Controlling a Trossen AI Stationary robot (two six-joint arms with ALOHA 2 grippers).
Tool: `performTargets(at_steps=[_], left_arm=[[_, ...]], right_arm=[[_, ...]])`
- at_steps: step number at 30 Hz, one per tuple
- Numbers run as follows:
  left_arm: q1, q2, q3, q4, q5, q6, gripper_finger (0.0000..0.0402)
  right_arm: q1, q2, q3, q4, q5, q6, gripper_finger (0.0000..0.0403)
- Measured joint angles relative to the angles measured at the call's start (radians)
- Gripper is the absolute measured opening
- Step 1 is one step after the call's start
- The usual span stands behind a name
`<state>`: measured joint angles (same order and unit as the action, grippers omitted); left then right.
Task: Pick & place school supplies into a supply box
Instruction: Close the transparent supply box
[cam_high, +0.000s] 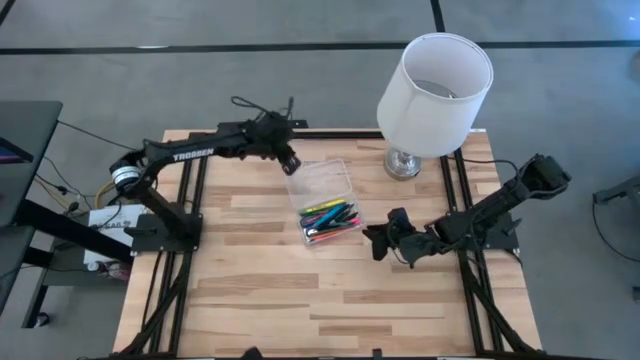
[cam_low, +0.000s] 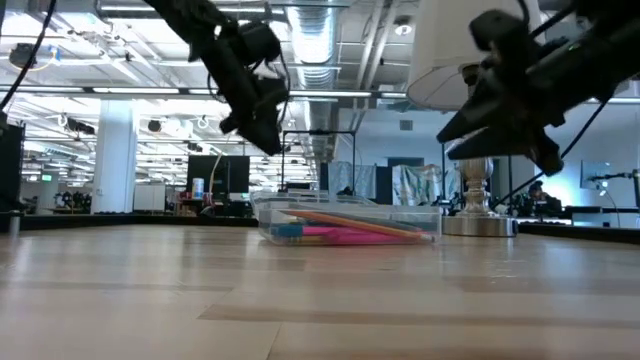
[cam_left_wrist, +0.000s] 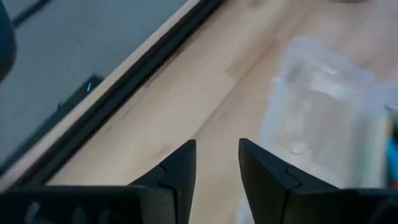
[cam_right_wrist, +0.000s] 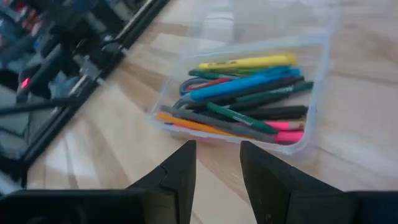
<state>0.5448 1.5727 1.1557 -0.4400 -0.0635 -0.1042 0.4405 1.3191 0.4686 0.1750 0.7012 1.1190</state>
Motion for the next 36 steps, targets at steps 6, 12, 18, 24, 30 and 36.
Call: performTargets(at_steps=[6, 12, 18, 24, 30, 36], left_arm=[[0.041, 0.08, 0.0, -0.014, 0.014, -0.045, 0.0113], [0.04, 0.15, 0.0, -0.011, 0.01, -0.035, 0.0113], [0.041, 0.212, 0.0, -0.01, 0.036, 0.019, 0.0113], [0.039, 0.247, 0.0, -0.005, 0.091, 0.053, 0.0113], [0.034, 0.247, 0.0, -0.02, 0.171, 0.102, 0.0113], [0.009, 0.247, 0.0, -0.073, 0.255, 0.113, 0.0113]], right_arm=[[-0.019, 0.119, 0.001, 0.014, -0.065, 0.177, 0.0117], [0.01, 0.22, 0.001, 0.067, -0.102, 0.277, 0.0117], [0.036, 0.26, 0.001, 0.136, -0.103, 0.272, 0.0117], [0.035, 0.26, 0.002, 0.141, -0.101, 0.272, 0.0117], [0.035, 0.26, 0.002, 0.13, -0.101, 0.27, 0.0117], [0.035, 0.26, 0.001, 0.081, -0.1, 0.27, 0.0117]])
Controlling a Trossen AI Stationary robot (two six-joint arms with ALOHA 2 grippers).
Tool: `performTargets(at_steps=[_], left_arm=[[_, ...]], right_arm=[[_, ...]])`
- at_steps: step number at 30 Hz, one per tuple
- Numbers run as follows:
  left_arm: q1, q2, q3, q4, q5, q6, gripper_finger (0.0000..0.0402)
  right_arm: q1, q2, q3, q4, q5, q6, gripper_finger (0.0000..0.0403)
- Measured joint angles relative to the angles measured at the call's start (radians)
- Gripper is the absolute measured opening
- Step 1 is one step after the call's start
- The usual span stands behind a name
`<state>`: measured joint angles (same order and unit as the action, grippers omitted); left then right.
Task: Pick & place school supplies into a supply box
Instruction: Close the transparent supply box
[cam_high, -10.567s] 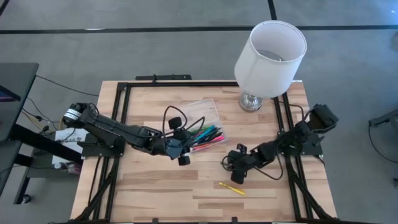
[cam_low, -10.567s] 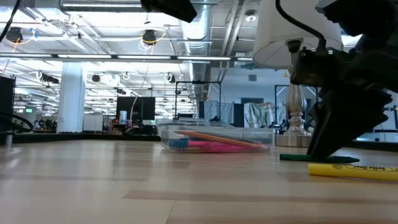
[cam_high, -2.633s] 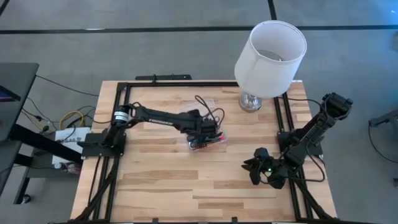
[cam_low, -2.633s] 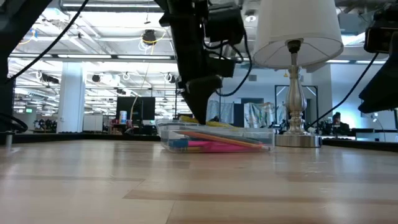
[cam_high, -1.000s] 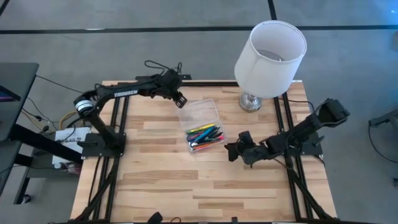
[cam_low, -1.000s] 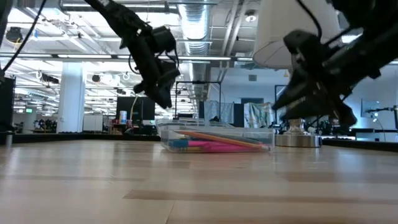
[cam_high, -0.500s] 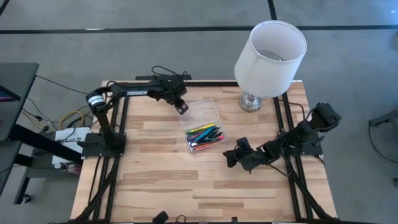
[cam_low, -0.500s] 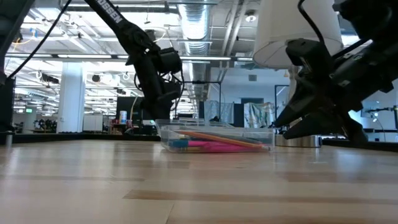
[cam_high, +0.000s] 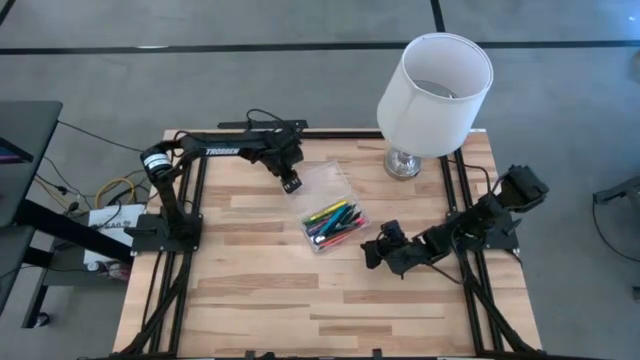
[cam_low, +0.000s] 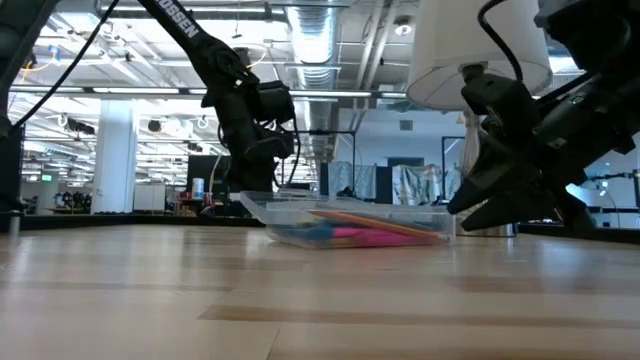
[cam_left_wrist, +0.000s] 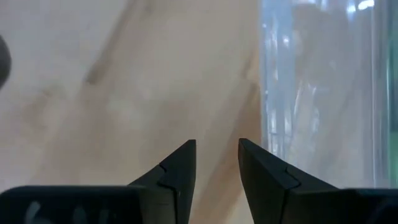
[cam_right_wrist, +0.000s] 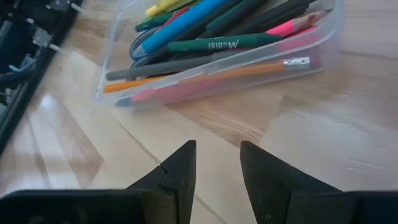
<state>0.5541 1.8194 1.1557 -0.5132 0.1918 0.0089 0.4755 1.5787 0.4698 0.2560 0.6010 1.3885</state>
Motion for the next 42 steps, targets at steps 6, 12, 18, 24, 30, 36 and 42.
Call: performTargets(at_steps=[6, 12, 18, 24, 30, 36, 42], left_arm=[[-0.052, 0.0, 0.0, -0.074, 0.002, 0.027, 0.0113], [-0.116, 0.0, 0.0, -0.084, 0.017, 0.033, 0.0113], [-0.166, -0.001, 0.0, -0.092, 0.017, 0.033, 0.0105], [-0.163, -0.001, 0.0, -0.099, 0.013, 0.032, 0.0083], [-0.135, -0.002, 0.0, -0.079, 0.034, 0.047, 0.0075], [-0.114, -0.002, 0.0, 0.002, 0.11, 0.055, 0.0078], [-0.118, -0.002, 0.0, 0.012, 0.14, 0.057, 0.0078]], right_arm=[[-0.001, 0.0, 0.0, -0.064, 0.002, 0.0, 0.0117], [-0.001, 0.0, 0.0, -0.125, 0.002, -0.085, 0.0117], [0.001, 0.0, 0.0, -0.123, -0.005, -0.354, 0.0117], [-0.005, 0.0, 0.0, -0.129, -0.027, -0.532, 0.0117], [-0.027, 0.0, 0.0, -0.129, -0.051, -0.619, 0.0117], [-0.08, 0.0, 0.0, -0.12, -0.113, -0.664, 0.0117], [-0.111, -0.001, 0.002, -0.111, -0.134, -0.682, 0.0117]])
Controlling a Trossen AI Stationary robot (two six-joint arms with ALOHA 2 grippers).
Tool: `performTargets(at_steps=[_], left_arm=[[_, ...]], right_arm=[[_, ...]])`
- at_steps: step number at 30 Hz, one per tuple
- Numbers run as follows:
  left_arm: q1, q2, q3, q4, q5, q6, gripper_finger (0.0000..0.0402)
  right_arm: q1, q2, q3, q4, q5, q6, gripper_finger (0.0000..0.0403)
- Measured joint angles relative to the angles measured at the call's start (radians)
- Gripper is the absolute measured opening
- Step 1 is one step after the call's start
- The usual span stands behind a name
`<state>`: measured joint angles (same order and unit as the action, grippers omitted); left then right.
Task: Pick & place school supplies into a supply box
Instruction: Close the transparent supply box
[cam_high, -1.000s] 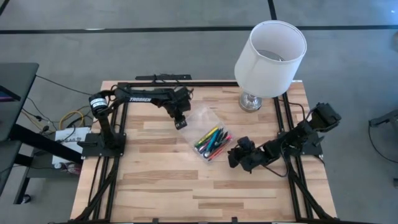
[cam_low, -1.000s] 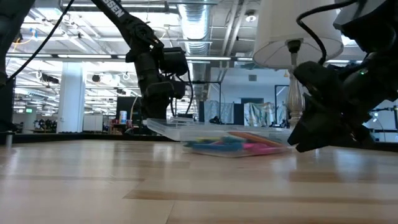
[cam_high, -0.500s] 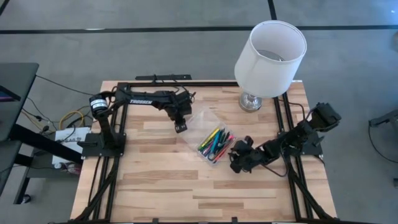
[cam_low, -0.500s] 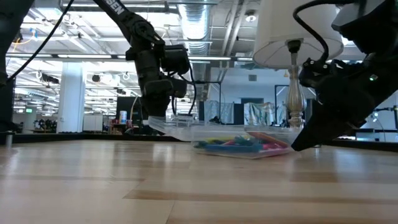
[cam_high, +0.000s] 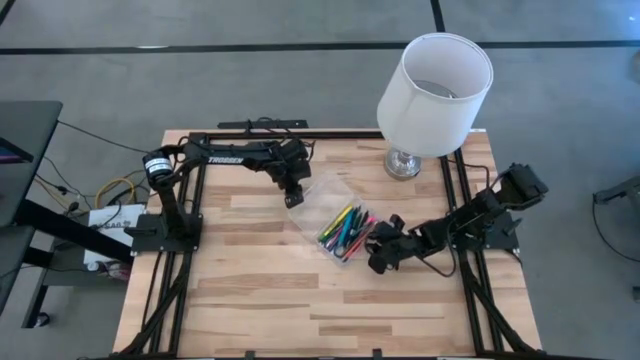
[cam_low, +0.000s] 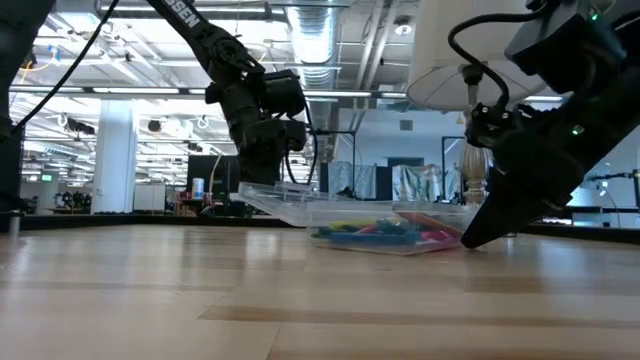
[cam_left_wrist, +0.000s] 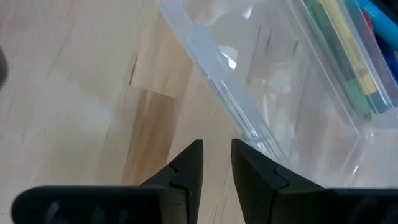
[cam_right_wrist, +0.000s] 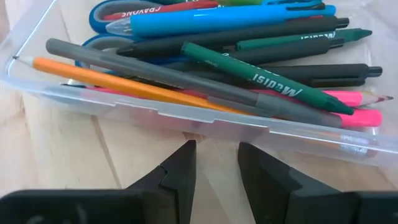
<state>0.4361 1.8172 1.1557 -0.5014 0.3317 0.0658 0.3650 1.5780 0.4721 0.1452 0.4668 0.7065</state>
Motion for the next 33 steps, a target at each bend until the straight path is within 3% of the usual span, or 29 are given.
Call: performTargets(at_steps=[16, 27, 33], left_arm=[[-0.013, -0.022, 0.0, -0.041, 0.162, 0.004, 0.0077], [-0.055, -0.137, 0.0, 0.03, 0.148, -0.009, 0.0077], [-0.115, -0.141, 0.0, 0.079, 0.131, -0.038, 0.0077]], right_arm=[[0.008, 0.0, 0.024, -0.032, -0.028, -0.079, 0.0117], [-0.004, 0.0, 0.025, -0.027, -0.023, -0.085, 0.0117], [-0.016, 0.0, 0.025, 0.022, -0.023, -0.135, 0.0117]])
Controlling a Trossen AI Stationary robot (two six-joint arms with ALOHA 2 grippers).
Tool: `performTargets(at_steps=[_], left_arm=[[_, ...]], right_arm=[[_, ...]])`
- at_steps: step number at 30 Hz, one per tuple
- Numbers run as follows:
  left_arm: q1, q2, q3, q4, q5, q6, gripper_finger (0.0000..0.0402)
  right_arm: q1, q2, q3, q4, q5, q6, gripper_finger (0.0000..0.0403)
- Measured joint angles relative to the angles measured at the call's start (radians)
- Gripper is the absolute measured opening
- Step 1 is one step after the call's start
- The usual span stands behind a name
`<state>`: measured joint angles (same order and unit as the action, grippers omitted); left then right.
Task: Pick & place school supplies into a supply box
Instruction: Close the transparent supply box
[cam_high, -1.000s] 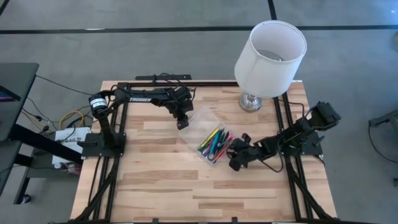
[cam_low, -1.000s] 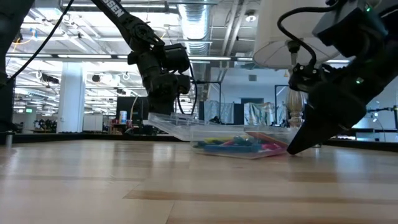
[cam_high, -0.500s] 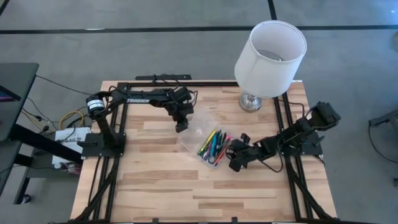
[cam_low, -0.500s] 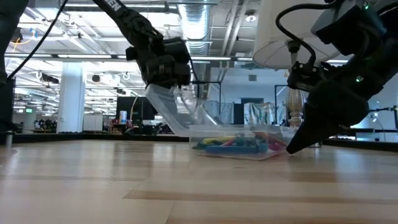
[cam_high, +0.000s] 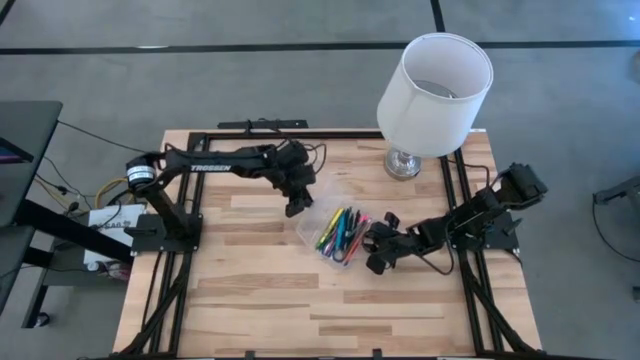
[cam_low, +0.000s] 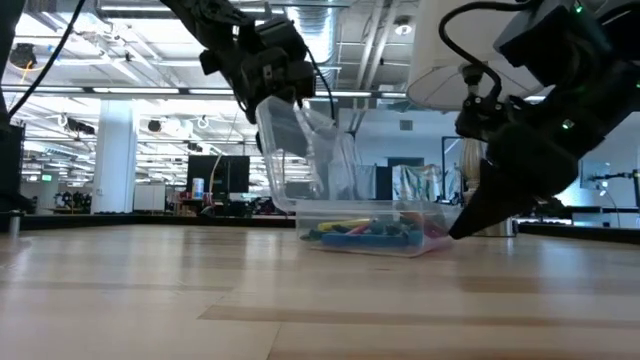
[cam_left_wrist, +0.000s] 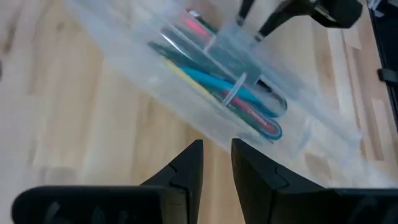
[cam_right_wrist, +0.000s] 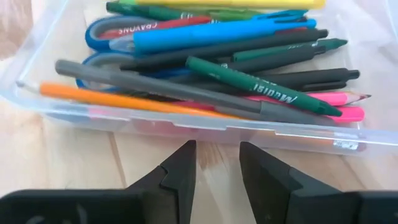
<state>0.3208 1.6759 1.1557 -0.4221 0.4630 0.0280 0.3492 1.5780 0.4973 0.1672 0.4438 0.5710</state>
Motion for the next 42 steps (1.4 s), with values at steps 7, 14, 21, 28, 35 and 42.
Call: performTargets(at_steps=[7, 14, 21, 28, 35, 42], left_arm=[[-0.081, 0.011, 0.001, 0.043, -0.02, 0.036, 0.0077], [-0.143, 0.011, 0.001, 0.075, -0.048, 0.079, 0.0077], [-0.211, 0.011, 0.001, 0.136, -0.109, 0.077, 0.0077], [-0.255, 0.012, 0.001, 0.153, -0.223, 0.06, 0.0077], [-0.258, 0.089, 0.001, 0.17, -0.215, -0.012, 0.0077], [-0.258, 0.156, 0.0, 0.197, -0.197, -0.064, 0.0077]], right_arm=[[-0.019, 0.0, 0.025, 0.005, -0.001, -0.079, 0.0117], [-0.048, 0.0, 0.056, 0.004, -0.046, -0.137, 0.0117], [-0.08, 0.0, 0.074, 0.004, -0.083, -0.147, 0.0117], [-0.108, 0.0, 0.118, 0.005, -0.087, -0.206, 0.0117], [-0.141, 0.0, 0.14, 0.009, -0.084, -0.213, 0.0117], [-0.134, 0.0, 0.141, 0.005, -0.083, -0.171, 0.0117]])
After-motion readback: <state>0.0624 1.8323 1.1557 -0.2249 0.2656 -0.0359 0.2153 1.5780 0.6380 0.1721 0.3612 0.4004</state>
